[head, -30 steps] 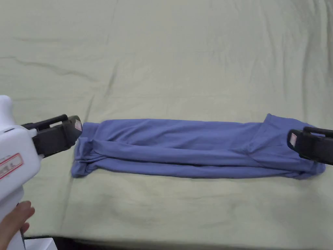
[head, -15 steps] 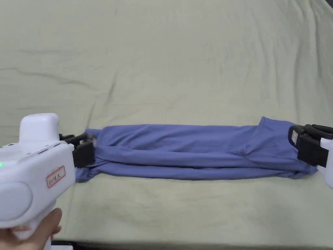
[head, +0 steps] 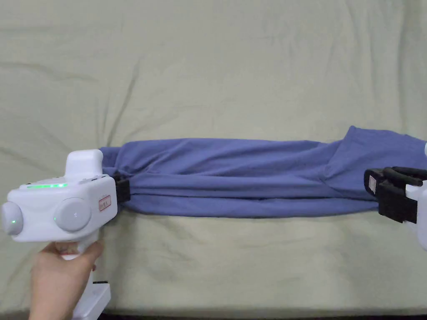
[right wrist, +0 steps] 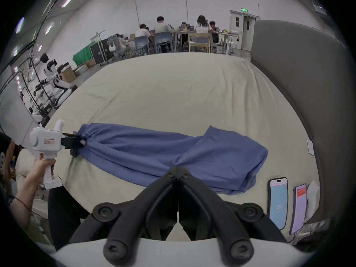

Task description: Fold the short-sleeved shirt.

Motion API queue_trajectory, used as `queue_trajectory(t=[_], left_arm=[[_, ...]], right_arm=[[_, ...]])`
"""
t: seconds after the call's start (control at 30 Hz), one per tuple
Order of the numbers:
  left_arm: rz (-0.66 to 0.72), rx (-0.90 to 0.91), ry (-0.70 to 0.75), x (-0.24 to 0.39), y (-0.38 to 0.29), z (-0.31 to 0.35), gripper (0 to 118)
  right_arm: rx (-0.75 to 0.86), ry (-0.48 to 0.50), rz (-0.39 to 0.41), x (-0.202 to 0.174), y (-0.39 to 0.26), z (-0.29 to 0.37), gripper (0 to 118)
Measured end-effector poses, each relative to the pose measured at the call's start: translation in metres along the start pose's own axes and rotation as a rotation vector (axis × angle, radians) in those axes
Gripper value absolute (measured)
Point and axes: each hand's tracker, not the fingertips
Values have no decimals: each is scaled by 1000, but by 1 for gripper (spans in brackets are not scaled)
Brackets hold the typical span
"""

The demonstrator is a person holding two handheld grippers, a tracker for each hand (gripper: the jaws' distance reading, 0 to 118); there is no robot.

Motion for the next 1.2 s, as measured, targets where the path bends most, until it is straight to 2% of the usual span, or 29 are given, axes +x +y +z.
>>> queue_trajectory(t=[0.07,0.1,0.2,0.27,0.37,0.43,0.5,0.57,0.6,0.67,0.77,0.87,0.97,1.0,1.03,1.07,1.1,1.2], left_arm=[[101,-17,-67,-18,6,3,17],[208,8,-167,-29,8,9,16],[322,121,-185,-50,17,43,16],[281,160,-120,-57,30,60,16],[91,144,114,-53,44,69,15],[74,116,167,-52,49,74,15],[31,112,183,-34,51,81,15],[-88,123,275,6,58,90,15],[-170,126,274,32,60,94,15],[-223,100,167,81,67,97,15],[-264,85,-91,159,65,83,15],[-363,8,-192,221,54,46,15],[-297,-152,-346,239,48,8,15],[-259,-191,-337,238,46,-3,17],[-239,-222,-337,233,44,-10,31],[-200,-237,-379,224,43,-13,65],[-148,-255,-438,211,44,-6,87],[26,-121,-531,161,59,44,87]], right_arm=[[-17,14,-1,0,-1,-5,2],[-16,11,4,-1,-2,-3,2],[-4,16,-1,5,-3,4,2],[6,12,-11,12,-2,7,2],[34,0,-34,22,-2,12,2],[45,-1,-48,26,-2,16,2],[54,-6,-56,29,-3,19,2],[59,-8,-62,30,-3,21,2],[62,-8,-64,31,-4,22,2],[64,-7,-71,34,-4,23,2],[70,-11,-88,39,-7,25,2],[67,-18,-103,49,-13,28,2],[52,-48,-113,58,-18,30,2],[49,-51,-118,61,-19,30,2],[47,-51,-129,64,-20,30,2],[47,-49,-138,66,-21,30,2],[47,-46,-142,66,-22,29,2],[44,-38,-148,66,-21,27,2]])
